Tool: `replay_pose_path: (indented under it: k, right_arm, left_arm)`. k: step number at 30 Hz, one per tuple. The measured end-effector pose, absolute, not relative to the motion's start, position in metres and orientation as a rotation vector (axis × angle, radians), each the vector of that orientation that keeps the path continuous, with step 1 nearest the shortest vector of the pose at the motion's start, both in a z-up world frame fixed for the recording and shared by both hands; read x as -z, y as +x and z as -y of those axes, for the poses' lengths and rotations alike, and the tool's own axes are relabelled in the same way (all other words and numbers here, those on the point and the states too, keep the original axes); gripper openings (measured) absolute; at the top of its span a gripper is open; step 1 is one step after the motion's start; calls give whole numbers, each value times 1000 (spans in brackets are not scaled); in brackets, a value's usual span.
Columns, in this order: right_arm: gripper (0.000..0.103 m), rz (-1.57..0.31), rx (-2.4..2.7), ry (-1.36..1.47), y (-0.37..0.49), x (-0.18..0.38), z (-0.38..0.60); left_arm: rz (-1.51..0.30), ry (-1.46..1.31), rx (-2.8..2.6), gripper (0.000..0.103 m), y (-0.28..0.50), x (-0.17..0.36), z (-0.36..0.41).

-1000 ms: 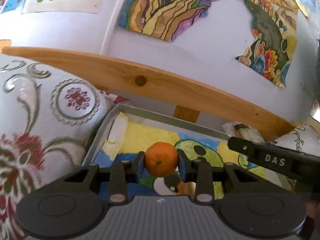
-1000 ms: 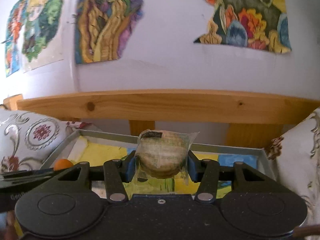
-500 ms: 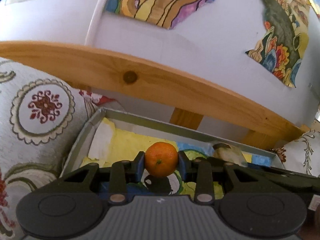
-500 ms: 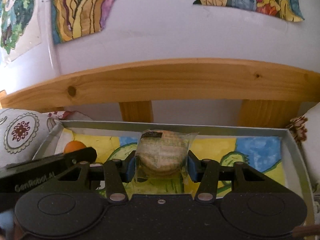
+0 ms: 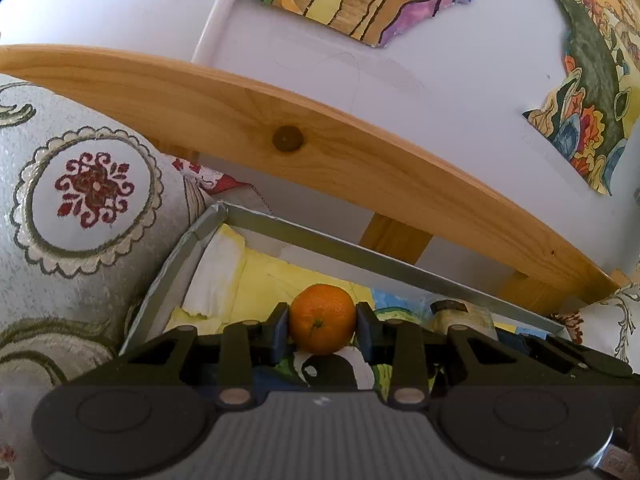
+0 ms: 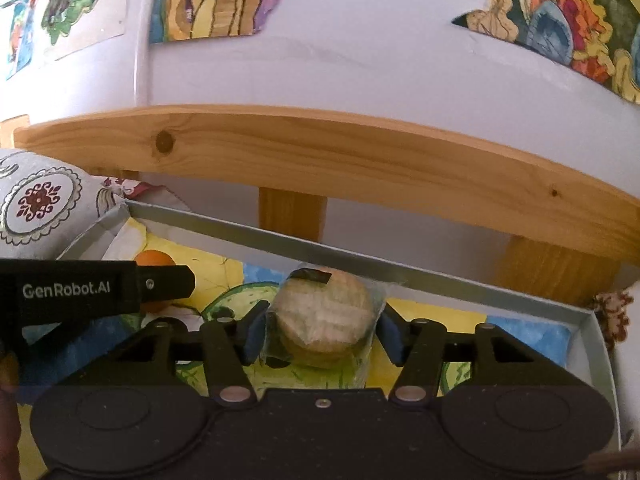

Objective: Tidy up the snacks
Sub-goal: 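Lower the orange into the tray and open the left tool while the right tool releases the cookie bag, then withdraw both open tools from the tray back over the snack pile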

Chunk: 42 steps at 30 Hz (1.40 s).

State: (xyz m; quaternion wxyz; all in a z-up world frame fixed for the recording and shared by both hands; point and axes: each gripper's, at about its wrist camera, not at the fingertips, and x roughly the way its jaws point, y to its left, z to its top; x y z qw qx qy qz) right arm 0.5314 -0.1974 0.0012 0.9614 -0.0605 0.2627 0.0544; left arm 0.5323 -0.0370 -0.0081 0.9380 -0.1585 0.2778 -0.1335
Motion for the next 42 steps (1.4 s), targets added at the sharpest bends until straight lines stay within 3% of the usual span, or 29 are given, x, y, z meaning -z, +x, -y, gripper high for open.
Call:
replay_pose_path:
  k: [13,16,20,33,42]
  right_arm:
    - [73,-520,-217,-91,534,2,197]
    - [83,-536,-199,-51,530,2,200]
    - [84,-574,-213,-68,527,1,196]
    - [100,-620,-266,-159,518,6,188]
    - [100,-644,-343,-129,509,-4,196]
  left_arm:
    - [-573,-338,273,39,533,6,33]
    - [-576,-338,274,46,531,6,33]
    - [-566,-348,273,63,527,3,31]
    - [-494,-366,275,79,500,-1,19]
    - [-460,-416,230,81,489,1,10]
